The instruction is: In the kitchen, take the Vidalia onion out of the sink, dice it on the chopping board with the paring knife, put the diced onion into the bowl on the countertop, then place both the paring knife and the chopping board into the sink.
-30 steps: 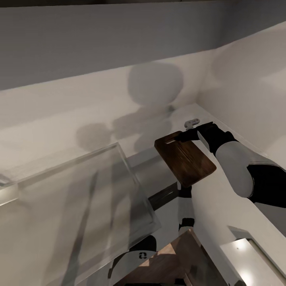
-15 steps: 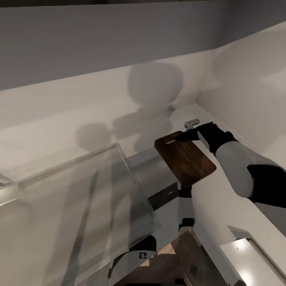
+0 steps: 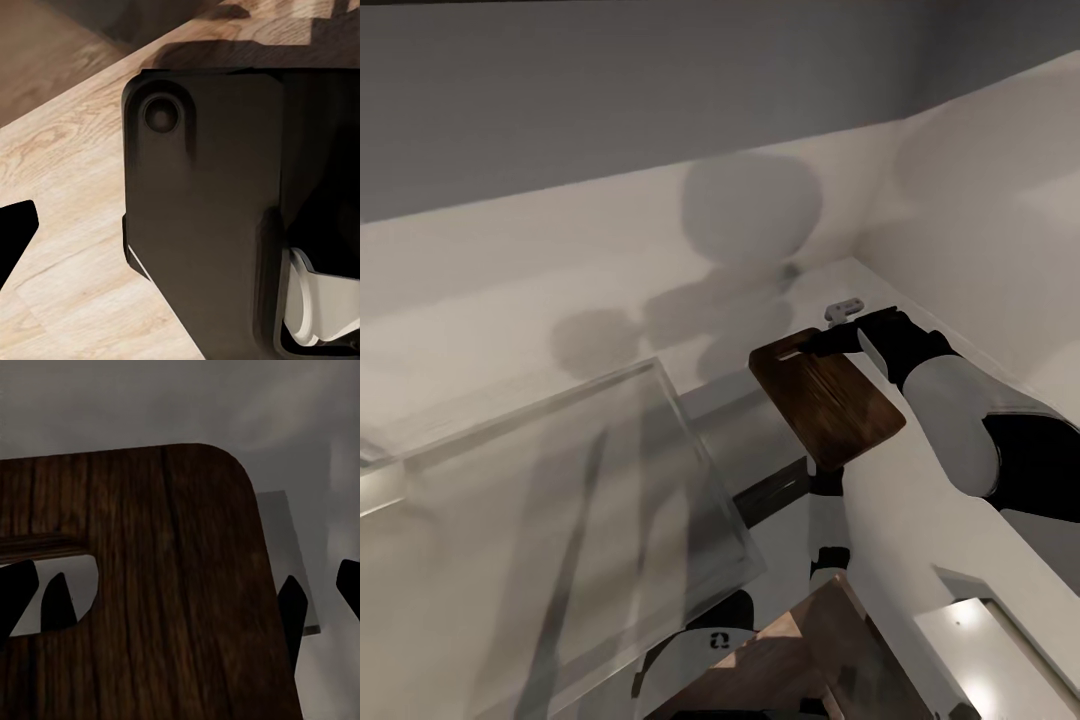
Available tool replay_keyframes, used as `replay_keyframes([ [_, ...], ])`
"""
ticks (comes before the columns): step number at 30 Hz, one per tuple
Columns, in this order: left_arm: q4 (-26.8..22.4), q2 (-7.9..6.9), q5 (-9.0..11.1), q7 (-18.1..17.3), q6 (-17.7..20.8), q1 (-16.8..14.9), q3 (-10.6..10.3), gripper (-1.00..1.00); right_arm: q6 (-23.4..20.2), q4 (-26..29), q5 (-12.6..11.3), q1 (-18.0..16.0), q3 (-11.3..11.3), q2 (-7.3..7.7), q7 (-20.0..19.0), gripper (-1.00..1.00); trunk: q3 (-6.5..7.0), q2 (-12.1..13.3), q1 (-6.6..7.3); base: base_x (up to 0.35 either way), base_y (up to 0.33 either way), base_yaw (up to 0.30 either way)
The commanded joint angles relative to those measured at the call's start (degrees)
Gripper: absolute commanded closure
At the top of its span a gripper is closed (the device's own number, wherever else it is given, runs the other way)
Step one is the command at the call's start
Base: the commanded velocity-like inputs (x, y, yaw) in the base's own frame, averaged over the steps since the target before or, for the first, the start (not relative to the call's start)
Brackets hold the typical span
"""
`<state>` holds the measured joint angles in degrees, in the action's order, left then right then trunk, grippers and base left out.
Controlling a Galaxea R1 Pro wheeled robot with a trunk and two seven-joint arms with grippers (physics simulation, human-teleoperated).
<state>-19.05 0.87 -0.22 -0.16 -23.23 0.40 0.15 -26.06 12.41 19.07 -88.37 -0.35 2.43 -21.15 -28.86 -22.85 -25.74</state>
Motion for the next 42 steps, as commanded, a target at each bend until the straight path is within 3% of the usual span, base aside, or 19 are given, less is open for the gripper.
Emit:
replay_keyframes([
  [1, -0.11, 0.01, -0.03, -0.02, -0.06, 0.05, 0.02, -1.00, -0.21, -0.09, 1.06, 0.02, -0.79, 0.03, -0.40, -1.00, -0.08, -0.06, -0.04, 0.000, 0.000, 0.000],
  [10, -0.07, 0.01, 0.02, -0.02, -0.06, 0.04, 0.02, -1.00, -0.22, -0.11, 1.06, 0.04, -0.79, 0.07, -0.38, -1.00, -0.09, -0.06, -0.04, 0.000, 0.000, 0.000],
  [11, -0.07, 0.01, 0.00, -0.02, -0.06, 0.04, 0.02, -1.00, -0.22, -0.11, 1.06, 0.04, -0.79, 0.09, -0.38, 1.00, -0.09, -0.06, -0.04, 0.000, 0.000, 0.000],
  [29, -0.05, 0.01, 0.03, -0.02, -0.06, 0.04, 0.02, -1.00, -0.30, -0.18, 1.06, 0.04, -0.79, 0.10, -0.37, 1.00, -0.02, -0.06, -0.04, 0.000, 0.000, 0.000],
  [42, -0.11, 0.01, 0.00, -0.02, -0.06, 0.06, 0.02, -1.00, -0.39, -0.11, 1.07, 0.04, -0.79, 0.15, -0.30, 1.00, 1.04, -0.06, -0.04, 0.000, 0.000, 0.000],
])
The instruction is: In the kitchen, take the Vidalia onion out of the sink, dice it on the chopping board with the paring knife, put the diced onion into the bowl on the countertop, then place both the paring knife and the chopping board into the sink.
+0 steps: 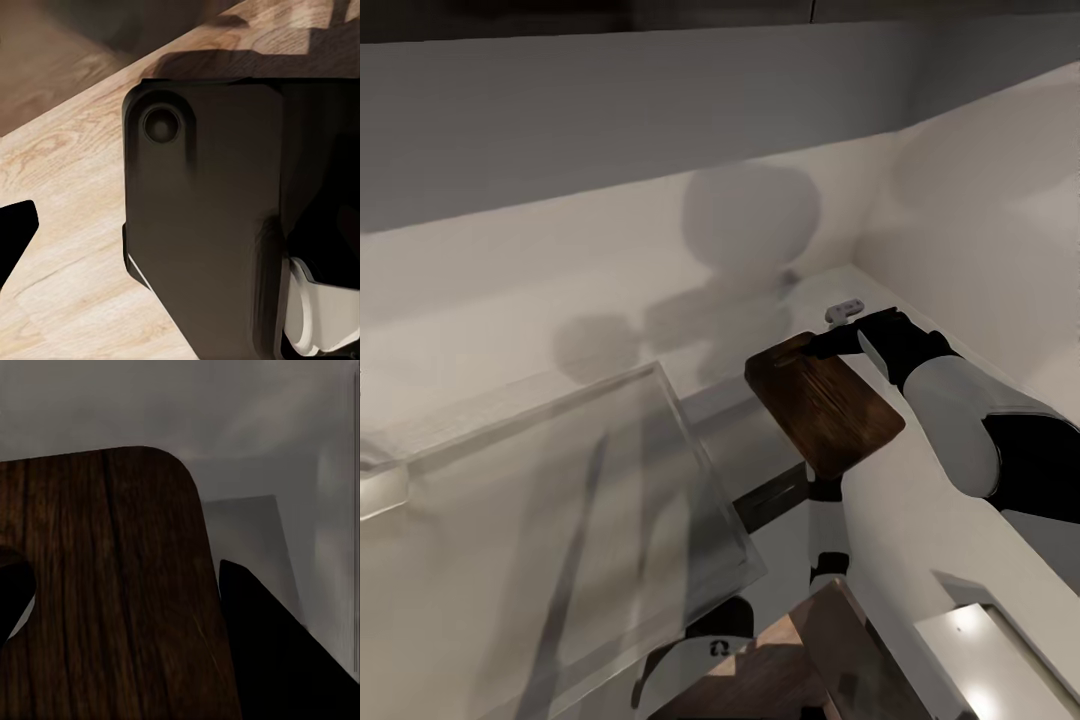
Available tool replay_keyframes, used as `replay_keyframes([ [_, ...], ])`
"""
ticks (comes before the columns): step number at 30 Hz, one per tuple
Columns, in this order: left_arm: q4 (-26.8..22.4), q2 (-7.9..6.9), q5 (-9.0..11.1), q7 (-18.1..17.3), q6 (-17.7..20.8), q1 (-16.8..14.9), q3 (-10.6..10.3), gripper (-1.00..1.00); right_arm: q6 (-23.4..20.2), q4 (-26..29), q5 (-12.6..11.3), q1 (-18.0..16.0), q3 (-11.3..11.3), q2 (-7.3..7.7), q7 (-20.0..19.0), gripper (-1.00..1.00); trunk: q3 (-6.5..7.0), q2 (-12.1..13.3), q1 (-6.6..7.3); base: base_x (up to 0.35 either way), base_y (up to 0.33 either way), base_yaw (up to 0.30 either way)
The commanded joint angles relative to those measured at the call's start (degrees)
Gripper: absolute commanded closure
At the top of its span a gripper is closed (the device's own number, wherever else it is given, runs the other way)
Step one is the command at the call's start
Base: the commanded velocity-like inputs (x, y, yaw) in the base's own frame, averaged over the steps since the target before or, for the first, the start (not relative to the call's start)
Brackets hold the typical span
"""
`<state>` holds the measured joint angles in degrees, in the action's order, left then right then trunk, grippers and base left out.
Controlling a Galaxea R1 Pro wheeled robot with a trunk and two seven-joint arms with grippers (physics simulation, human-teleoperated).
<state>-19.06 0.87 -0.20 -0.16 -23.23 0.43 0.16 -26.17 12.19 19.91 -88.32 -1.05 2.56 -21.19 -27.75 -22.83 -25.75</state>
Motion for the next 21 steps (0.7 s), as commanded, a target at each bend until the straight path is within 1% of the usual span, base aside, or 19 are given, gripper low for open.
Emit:
replay_keyframes([
  [1, -0.10, 0.01, -0.03, -0.02, -0.06, 0.02, 0.02, -1.00, -0.29, 0.11, 0.24, -0.01, -0.09, 0.04, -0.26, 1.00, 0.02, -0.08, -0.04, 0.000, 0.000, 0.000],
  [17, -0.10, 0.01, 0.02, -0.10, -0.06, 0.01, 0.02, -1.00, -0.29, 0.19, 0.23, -0.01, -0.09, 0.12, -0.26, 1.00, 1.46, -0.08, -0.04, 0.000, 0.000, 0.000],
  [21, -0.10, 0.01, 0.02, -0.10, -0.06, 0.01, 0.02, -1.00, -0.29, 0.20, 0.22, -0.01, -0.09, 0.05, -0.26, 1.00, 1.82, -0.08, -0.04, -0.078, 0.004, 0.000],
])
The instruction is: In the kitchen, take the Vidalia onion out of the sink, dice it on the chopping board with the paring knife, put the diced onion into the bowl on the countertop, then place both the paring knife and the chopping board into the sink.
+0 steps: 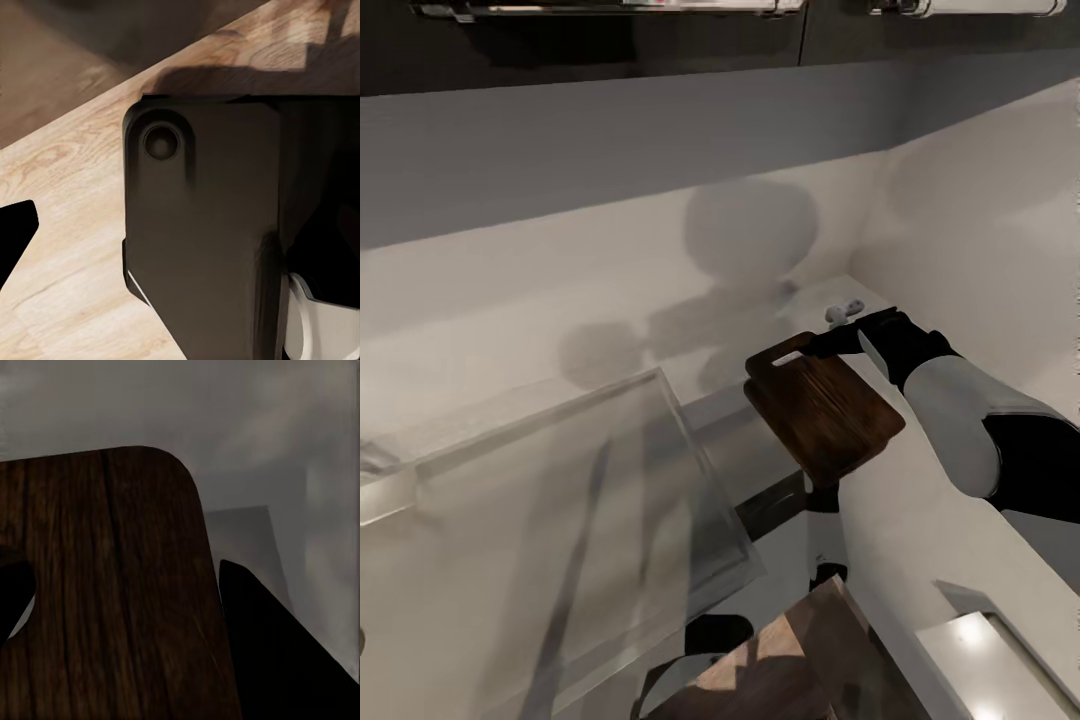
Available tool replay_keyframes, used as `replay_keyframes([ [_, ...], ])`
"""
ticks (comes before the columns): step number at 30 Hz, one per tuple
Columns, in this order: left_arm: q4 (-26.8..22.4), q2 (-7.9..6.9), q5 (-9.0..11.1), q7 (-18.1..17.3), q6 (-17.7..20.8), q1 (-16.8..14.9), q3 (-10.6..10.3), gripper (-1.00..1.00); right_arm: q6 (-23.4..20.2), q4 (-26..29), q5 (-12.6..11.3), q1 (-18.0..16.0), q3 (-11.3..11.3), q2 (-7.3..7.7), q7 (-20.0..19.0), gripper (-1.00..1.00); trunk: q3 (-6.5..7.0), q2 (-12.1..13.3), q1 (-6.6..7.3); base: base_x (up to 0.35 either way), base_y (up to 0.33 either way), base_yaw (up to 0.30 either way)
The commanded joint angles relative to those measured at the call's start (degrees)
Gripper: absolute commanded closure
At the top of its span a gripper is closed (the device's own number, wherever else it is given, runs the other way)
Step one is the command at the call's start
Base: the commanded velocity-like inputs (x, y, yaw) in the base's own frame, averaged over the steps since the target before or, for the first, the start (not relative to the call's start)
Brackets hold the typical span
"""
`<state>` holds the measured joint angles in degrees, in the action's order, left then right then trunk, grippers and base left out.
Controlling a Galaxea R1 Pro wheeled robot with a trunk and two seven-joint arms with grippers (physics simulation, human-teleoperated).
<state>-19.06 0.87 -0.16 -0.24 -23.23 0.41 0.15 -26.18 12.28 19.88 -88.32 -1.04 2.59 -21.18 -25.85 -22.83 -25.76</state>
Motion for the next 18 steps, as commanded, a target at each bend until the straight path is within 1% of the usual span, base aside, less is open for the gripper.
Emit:
replay_keyframes([
  [1, -0.10, 0.01, -0.01, -0.03, -0.06, 0.05, 0.02, -1.00, -0.27, 0.11, 0.25, -0.01, -0.11, -0.01, -0.26, 1.00, 0.02, -0.09, -0.02, -0.179, 0.062, 0.000],
  [7, -0.10, 0.01, -0.01, -0.03, -0.06, 0.05, 0.02, -1.00, -0.27, 0.11, 0.24, -0.02, -0.11, -0.16, -0.28, 1.00, 0.56, -0.09, -0.02, -0.246, 0.128, 0.000],
  [18, -0.10, 0.01, -0.01, -0.03, -0.06, 0.04, 0.02, -1.00, -0.27, 0.03, 0.24, -0.01, -0.11, -0.21, -0.31, 1.00, 1.55, -0.09, -0.02, -0.273, 0.161, 0.000],
])
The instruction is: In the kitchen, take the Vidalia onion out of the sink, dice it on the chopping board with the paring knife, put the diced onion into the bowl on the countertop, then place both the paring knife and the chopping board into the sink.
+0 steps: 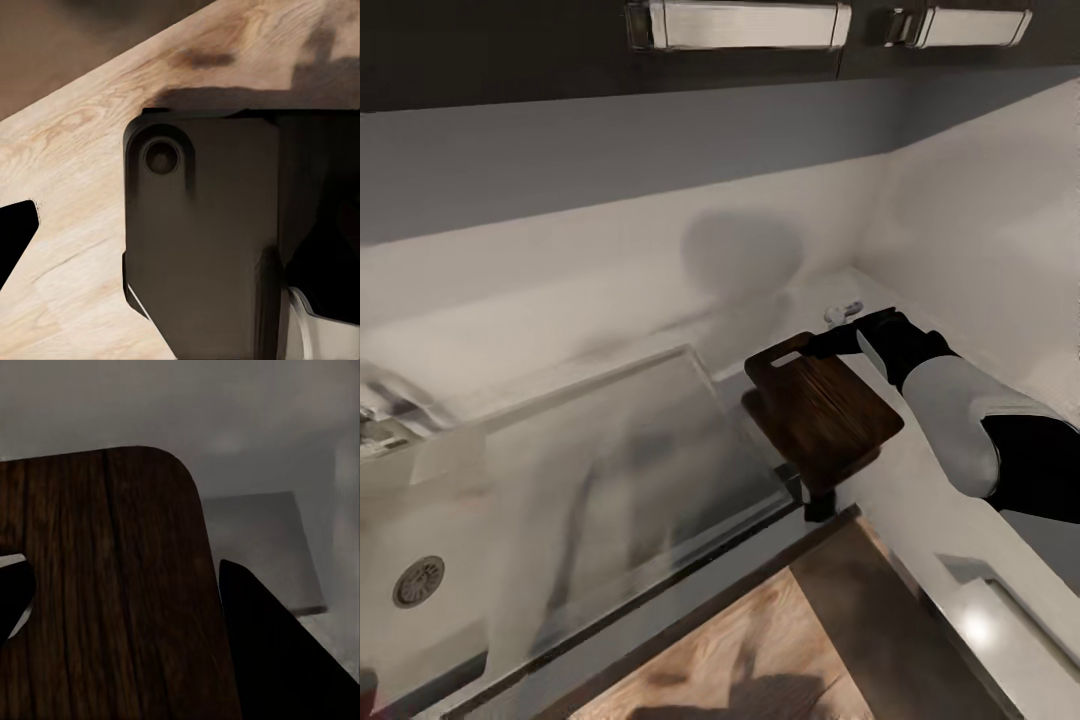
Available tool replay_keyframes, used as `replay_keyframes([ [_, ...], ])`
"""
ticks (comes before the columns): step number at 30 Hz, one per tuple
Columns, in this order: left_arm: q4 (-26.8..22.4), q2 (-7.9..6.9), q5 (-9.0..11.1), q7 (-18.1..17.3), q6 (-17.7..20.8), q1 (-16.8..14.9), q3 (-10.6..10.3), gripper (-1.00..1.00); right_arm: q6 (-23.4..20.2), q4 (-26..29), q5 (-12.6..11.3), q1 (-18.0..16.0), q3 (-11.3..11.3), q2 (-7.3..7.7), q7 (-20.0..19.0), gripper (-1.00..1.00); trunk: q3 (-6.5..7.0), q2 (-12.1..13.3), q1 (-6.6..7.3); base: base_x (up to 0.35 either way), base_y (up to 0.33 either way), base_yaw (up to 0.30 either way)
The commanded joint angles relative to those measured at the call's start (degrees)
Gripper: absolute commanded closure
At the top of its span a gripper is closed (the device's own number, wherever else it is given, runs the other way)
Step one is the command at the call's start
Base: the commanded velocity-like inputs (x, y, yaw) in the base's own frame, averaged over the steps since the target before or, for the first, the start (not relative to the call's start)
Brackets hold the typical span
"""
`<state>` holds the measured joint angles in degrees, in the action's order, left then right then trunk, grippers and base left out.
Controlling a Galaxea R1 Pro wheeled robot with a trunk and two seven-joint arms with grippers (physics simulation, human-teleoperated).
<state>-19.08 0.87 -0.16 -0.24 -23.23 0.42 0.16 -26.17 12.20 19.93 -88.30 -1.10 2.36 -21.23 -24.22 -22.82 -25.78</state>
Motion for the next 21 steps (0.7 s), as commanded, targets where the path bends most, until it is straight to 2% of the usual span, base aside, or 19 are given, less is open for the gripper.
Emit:
replay_keyframes([
  [1, -0.08, 0.01, -0.02, -0.02, -0.07, 0.04, 0.02, -1.00, -0.29, 0.11, 0.20, -0.03, -0.05, 0.01, -0.28, 1.00, 0.01, -0.10, -0.01, -0.274, 0.184, 0.000],
  [16, -0.30, 0.01, -0.09, -0.02, -0.29, 0.02, 0.02, -1.00, -0.29, 0.17, 0.20, -0.03, -0.05, 0.22, -0.21, 1.00, 1.37, -0.10, -0.01, -0.274, 0.190, 0.000],
  [21, -0.41, -0.02, -0.08, -0.02, -3.00, 0.02, -0.06, -1.00, -0.29, 0.19, 0.20, -0.04, -0.05, 0.11, -0.21, 1.00, 1.80, -0.10, -0.01, -0.259, 0.181, 0.000],
])
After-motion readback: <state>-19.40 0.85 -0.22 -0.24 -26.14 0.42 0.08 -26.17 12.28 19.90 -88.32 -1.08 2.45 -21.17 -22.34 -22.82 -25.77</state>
